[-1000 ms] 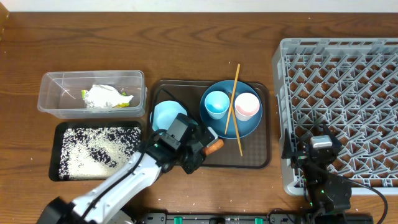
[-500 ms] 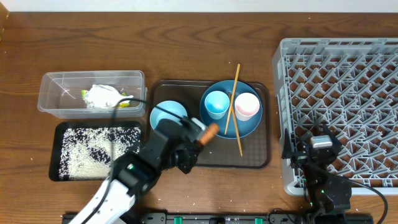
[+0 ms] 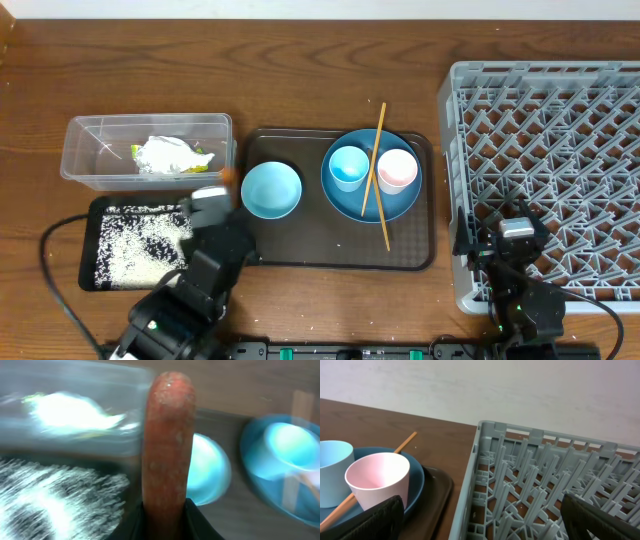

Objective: Sort waste into correct bins and load items into the dishwasher rack
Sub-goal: 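Lift the carrot and carry it left over the black tray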

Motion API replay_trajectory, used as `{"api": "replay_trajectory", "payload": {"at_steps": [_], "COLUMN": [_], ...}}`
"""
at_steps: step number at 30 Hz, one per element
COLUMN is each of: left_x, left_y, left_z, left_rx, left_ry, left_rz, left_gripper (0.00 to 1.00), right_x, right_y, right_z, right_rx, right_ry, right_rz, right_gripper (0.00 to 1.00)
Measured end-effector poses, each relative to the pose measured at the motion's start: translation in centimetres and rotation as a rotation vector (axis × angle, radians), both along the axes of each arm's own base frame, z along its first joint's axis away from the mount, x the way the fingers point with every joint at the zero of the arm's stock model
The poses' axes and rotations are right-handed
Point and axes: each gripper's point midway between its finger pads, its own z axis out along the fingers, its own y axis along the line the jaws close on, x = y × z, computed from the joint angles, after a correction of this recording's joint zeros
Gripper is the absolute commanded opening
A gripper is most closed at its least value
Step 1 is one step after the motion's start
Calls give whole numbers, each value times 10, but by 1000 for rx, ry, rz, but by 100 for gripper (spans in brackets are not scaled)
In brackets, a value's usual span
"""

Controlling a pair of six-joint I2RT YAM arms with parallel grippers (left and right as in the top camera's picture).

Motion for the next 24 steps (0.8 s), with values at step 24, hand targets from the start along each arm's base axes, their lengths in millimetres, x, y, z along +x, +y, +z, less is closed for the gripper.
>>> {"api": "replay_trajectory", "payload": {"at_steps": [24], "left_x": [-32], "left_y": [120], "left_z": [-41], "left_rx": [-185], "left_ry": [-22], "left_rz": [823], "left_gripper": [6], "right_x": [0], "right_y": [0], "right_z": [0], "right_rx": [0], "right_ry": [0], "right_rz": [0], "right_gripper": [99]}}
